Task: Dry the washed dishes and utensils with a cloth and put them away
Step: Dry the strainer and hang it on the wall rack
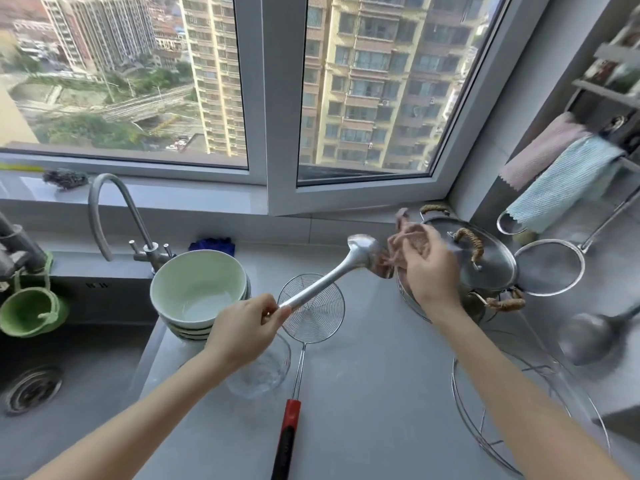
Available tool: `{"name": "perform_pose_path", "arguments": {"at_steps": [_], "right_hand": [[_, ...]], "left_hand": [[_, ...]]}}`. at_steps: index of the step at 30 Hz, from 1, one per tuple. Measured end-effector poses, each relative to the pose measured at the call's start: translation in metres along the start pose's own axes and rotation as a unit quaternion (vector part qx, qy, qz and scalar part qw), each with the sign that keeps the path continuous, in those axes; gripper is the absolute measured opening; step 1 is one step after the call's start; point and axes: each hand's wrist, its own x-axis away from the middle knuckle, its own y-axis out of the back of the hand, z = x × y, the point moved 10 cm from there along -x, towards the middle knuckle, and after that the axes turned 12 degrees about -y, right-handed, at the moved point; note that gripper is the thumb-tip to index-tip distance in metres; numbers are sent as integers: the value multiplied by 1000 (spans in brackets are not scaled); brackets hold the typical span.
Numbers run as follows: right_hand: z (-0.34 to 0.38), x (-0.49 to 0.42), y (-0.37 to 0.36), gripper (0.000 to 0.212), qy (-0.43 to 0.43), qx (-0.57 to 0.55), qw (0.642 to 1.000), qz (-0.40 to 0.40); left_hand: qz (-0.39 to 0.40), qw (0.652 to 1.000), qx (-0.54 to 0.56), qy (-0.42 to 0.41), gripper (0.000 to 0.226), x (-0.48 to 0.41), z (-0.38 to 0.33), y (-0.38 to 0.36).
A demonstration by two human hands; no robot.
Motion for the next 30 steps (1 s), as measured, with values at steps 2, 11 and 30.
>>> {"name": "perform_pose_path", "arguments": {"at_steps": [2,11,30], "right_hand": [[6,3,-6,42,39,98,994,1],[35,-7,-57,53,166,378,909,65],[-23,20,-101,21,-402,-651,567,305]], "left_hand": [[9,999,27,-21,35,-1,-5,-2],[-65,991,-2,-113,28,7,-13,24],[5,936,350,26,38,-13,-8,-28]]}}
